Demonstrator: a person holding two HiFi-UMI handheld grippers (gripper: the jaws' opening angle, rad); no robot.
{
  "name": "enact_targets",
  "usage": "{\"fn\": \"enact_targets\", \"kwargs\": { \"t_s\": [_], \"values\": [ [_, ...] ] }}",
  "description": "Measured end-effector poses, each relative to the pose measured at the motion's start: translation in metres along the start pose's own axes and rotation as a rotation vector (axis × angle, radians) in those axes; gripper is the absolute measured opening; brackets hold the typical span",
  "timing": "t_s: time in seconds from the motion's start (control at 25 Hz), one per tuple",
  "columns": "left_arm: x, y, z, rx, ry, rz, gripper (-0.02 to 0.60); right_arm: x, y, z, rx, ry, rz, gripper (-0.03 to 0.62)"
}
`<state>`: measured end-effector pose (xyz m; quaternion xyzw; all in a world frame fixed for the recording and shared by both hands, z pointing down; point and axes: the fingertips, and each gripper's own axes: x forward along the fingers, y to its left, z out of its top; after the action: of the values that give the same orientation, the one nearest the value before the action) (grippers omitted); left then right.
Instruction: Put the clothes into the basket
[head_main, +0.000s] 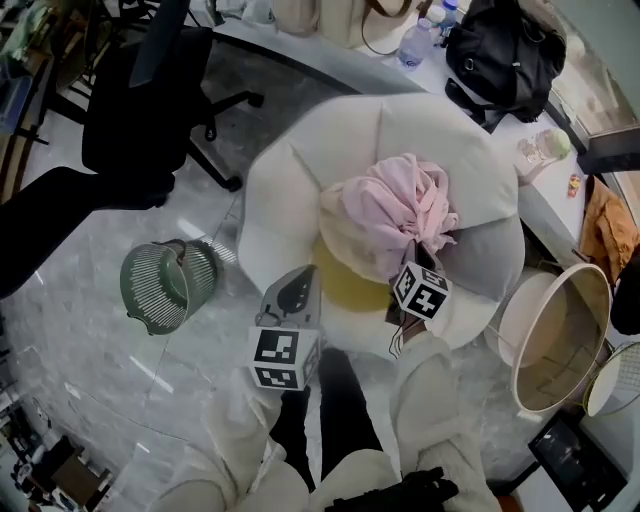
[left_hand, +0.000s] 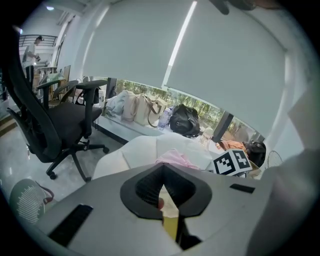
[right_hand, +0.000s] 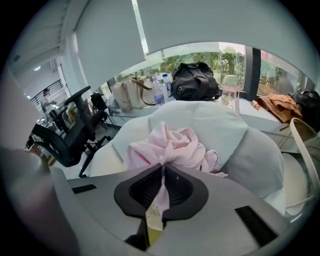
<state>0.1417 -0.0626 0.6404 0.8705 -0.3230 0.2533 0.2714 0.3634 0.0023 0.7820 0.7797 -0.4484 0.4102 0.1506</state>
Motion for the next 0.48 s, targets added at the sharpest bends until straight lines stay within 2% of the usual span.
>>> {"fn": "enact_targets", "kwargs": {
  "t_s": [0.48],
  "values": [
    [-0.066, -0.031, 0.043, -0.028, -0.052, -0.002, 0.006, -0.1, -0.005, 0.052, 0.044, -0.071, 0.044, 0.034]
  ]
}}
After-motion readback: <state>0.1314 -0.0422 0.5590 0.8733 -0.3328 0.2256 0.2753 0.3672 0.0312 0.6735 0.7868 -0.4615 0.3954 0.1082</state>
